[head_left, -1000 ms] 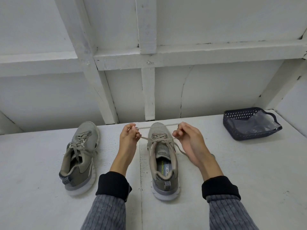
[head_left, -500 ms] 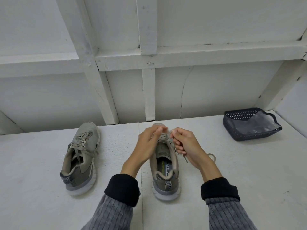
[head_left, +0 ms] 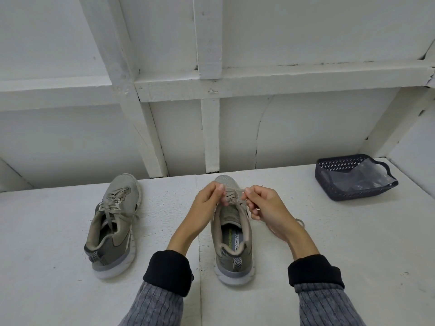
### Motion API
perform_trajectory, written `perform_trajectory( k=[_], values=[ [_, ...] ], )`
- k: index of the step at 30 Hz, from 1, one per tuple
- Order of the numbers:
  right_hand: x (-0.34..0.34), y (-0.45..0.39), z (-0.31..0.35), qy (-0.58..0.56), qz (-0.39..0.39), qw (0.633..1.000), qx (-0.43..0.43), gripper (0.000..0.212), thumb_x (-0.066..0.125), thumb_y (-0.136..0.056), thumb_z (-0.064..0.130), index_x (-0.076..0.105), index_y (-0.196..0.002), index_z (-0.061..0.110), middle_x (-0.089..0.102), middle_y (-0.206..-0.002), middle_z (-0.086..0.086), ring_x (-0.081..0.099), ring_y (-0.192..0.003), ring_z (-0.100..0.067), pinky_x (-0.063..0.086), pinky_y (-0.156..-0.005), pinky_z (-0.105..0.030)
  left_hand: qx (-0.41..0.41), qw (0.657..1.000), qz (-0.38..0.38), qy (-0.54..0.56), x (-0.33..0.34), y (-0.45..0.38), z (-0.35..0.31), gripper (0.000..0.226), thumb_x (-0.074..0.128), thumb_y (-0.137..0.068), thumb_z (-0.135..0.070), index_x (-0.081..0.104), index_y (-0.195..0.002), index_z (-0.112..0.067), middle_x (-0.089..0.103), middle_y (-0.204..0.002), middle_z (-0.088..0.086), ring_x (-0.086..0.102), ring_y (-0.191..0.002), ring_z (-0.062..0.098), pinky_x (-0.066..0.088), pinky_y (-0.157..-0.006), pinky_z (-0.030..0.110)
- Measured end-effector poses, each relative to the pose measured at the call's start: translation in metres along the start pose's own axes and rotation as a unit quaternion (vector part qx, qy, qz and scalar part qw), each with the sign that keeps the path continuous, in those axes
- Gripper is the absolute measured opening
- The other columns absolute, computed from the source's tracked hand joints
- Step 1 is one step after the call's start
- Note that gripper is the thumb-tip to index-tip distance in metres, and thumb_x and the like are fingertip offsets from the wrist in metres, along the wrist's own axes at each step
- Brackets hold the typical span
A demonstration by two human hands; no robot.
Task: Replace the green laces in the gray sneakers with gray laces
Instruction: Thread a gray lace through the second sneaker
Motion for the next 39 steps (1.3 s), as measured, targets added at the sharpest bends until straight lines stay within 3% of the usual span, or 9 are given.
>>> perform_trajectory(
  k=[5, 8, 11, 15, 18, 21, 27, 32, 39],
  values=[
    [-0.009, -0.001, -0.007, 0.011, -0.059, 0.998, -0.035, 0.021, 0.051, -0.099, 0.012, 0.066, -0.092, 0.0, 0.063, -0.067, -0.002, 0.052, -0.058, -0.012, 0.046, -0.055, -0.021, -0.014, 0.994, -0.102, -0.027, -0.021, 0.011, -0.004, 0.026, 0.052, -0.101, -0.025, 0.065, -0.084, -0.011, 0.048, -0.051, -0.017, 0.042, -0.05, 0.0, 0.034, -0.053, 0.009],
    [-0.014, 0.0, -0.007, -0.003, -0.145, 0.987, -0.065, 0.009, 0.063, -0.092, 0.01, 0.066, -0.085, 0.004, 0.069, -0.069, -0.006, 0.059, -0.061, -0.014, 0.052, -0.059, -0.024, -0.021, 0.985, -0.133, -0.105, -0.032, 0.017, -0.001, 0.024, 0.056, -0.099, -0.034, 0.069, -0.085, -0.019, 0.05, -0.047, -0.022, 0.044, -0.049, -0.003, 0.027, -0.053, 0.014],
    [-0.015, -0.002, -0.007, 0.0, -0.17, 0.982, -0.083, 0.012, 0.059, -0.094, 0.007, 0.068, -0.086, 0.009, 0.071, -0.073, -0.005, 0.063, -0.065, -0.014, 0.055, -0.064, -0.022, -0.03, 0.978, -0.163, -0.123, -0.041, 0.017, 0.006, 0.022, 0.058, -0.097, -0.039, 0.07, -0.085, -0.025, 0.06, -0.062, -0.024, 0.052, -0.063, -0.006, 0.034, -0.061, 0.019],
    [-0.008, -0.005, -0.005, -0.021, -0.138, 0.986, -0.089, 0.013, 0.044, -0.1, 0.005, 0.056, -0.096, 0.007, 0.072, -0.085, -0.009, 0.068, -0.074, -0.017, 0.056, -0.072, -0.025, -0.041, 0.967, -0.178, -0.176, -0.044, 0.013, 0.013, 0.018, 0.056, -0.097, -0.037, 0.068, -0.086, -0.029, 0.062, -0.09, -0.012, 0.054, -0.093, 0.012, 0.034, -0.078, 0.025],
    [-0.004, -0.005, -0.004, 0.011, -0.131, 0.987, -0.096, 0.008, 0.054, -0.096, 0.006, 0.056, -0.089, 0.009, 0.073, -0.085, -0.008, 0.069, -0.075, -0.016, 0.055, -0.07, -0.025, -0.04, 0.935, -0.167, -0.312, -0.036, 0.012, 0.01, 0.015, 0.053, -0.098, -0.042, 0.067, -0.103, -0.04, 0.051, -0.111, -0.016, 0.035, -0.109, 0.005, 0.02, -0.093, 0.034],
    [-0.001, -0.005, -0.005, 0.083, -0.145, 0.98, -0.108, 0.007, 0.068, -0.088, 0.012, 0.068, -0.082, 0.016, 0.072, -0.081, 0.003, 0.064, -0.075, -0.007, 0.051, -0.071, -0.021, 0.032, 0.959, -0.109, -0.259, -0.017, 0.01, -0.004, 0.019, 0.052, -0.097, -0.047, 0.067, -0.108, -0.046, 0.055, -0.12, -0.025, 0.039, -0.116, -0.004, 0.017, -0.099, 0.032],
    [0.003, -0.004, -0.009, 0.056, -0.15, 0.982, -0.099, 0.004, 0.071, -0.086, 0.015, 0.073, -0.089, 0.014, 0.073, -0.085, -0.001, 0.066, -0.083, -0.015, 0.055, -0.078, -0.026, 0.041, 0.987, -0.058, -0.146, 0.004, 0.005, -0.015, 0.01, 0.068, -0.091, -0.03, 0.077, -0.094, -0.028, 0.073, -0.087, -0.019, 0.063, -0.087, -0.007, 0.047, -0.086, 0.018],
    [0.001, -0.002, -0.02, 0.187, -0.16, 0.968, -0.058, 0.009, 0.07, -0.087, 0.025, 0.067, -0.09, 0.018, 0.067, -0.086, 0.007, 0.06, -0.08, -0.007, 0.042, -0.063, -0.005, 0.008, 0.982, -0.11, -0.15, -0.001, 0.007, -0.007, 0.008, 0.07, -0.089, -0.019, 0.077, -0.092, -0.022, 0.071, -0.081, -0.017, 0.061, -0.076, -0.011, 0.044, -0.07, 0.005],
    [-0.003, 0.0, -0.033, 0.262, -0.162, 0.95, -0.046, 0.019, 0.056, -0.096, 0.022, 0.069, -0.083, 0.015, 0.066, -0.075, 0.002, 0.06, -0.073, -0.008, 0.043, -0.063, -0.011, -0.004, 0.961, -0.118, -0.251, 0.009, 0.007, 0.0, 0.01, 0.07, -0.09, -0.022, 0.076, -0.097, -0.018, 0.07, -0.088, -0.008, 0.064, -0.08, 0.0, 0.05, -0.075, 0.011]
  ],
)
Point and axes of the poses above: each hand's wrist, its own y-axis away from the middle knuckle, its own x-axis out of the palm, z = x × y, the point moved 4 cm from there along -y, towards the middle knuckle
